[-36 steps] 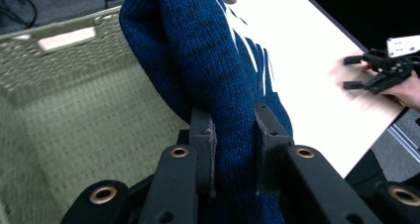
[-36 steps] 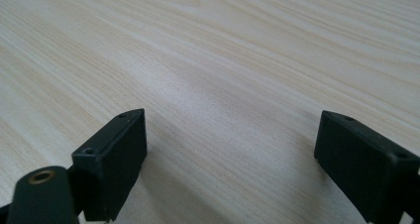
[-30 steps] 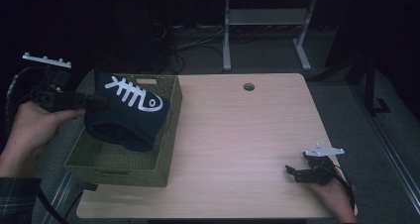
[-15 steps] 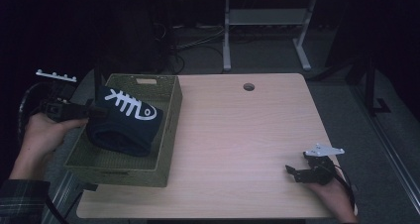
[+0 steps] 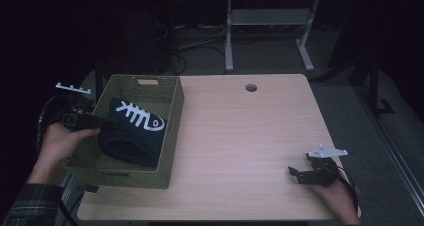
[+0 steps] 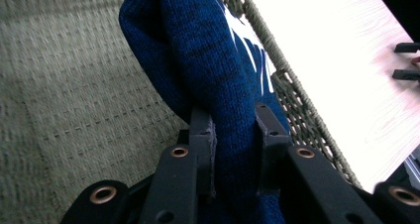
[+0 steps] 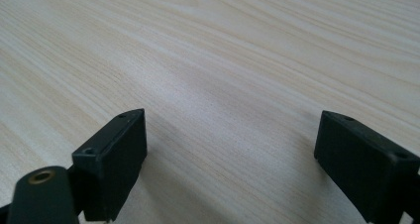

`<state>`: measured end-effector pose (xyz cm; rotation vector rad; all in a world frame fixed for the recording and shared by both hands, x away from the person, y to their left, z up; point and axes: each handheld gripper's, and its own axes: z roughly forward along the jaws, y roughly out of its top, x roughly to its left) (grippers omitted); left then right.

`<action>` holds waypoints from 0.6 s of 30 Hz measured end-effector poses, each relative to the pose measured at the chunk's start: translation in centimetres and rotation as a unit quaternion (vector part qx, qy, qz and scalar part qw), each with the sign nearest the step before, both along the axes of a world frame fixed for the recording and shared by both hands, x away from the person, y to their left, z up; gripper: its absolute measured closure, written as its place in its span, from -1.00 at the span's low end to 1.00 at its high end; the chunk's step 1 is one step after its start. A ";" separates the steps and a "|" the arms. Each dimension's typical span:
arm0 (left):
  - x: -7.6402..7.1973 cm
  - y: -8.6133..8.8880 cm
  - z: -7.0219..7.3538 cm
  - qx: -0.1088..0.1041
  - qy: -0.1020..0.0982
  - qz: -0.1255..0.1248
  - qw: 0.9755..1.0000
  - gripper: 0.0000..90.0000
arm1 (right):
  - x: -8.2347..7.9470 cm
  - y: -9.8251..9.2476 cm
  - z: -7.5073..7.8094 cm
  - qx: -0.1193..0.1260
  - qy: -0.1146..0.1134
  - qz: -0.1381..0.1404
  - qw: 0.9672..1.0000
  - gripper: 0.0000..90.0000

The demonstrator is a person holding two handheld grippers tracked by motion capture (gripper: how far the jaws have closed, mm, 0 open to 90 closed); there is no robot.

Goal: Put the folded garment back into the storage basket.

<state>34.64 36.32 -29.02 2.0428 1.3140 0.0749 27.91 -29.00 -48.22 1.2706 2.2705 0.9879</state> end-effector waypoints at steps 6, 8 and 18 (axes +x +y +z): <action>0.5 -0.2 -1.5 -0.002 0.010 -0.002 1.000 0.65 | 0.0 0.0 0.0 0.000 0.000 0.001 1.000 -0.72; 0.7 -0.2 -1.9 0.003 0.014 -0.003 1.000 0.65 | 0.0 0.0 0.0 0.000 0.000 0.001 1.000 -0.72; 1.5 0.6 -4.1 0.029 0.023 0.007 0.999 0.60 | 0.0 0.0 0.0 0.000 0.000 0.000 1.000 -0.72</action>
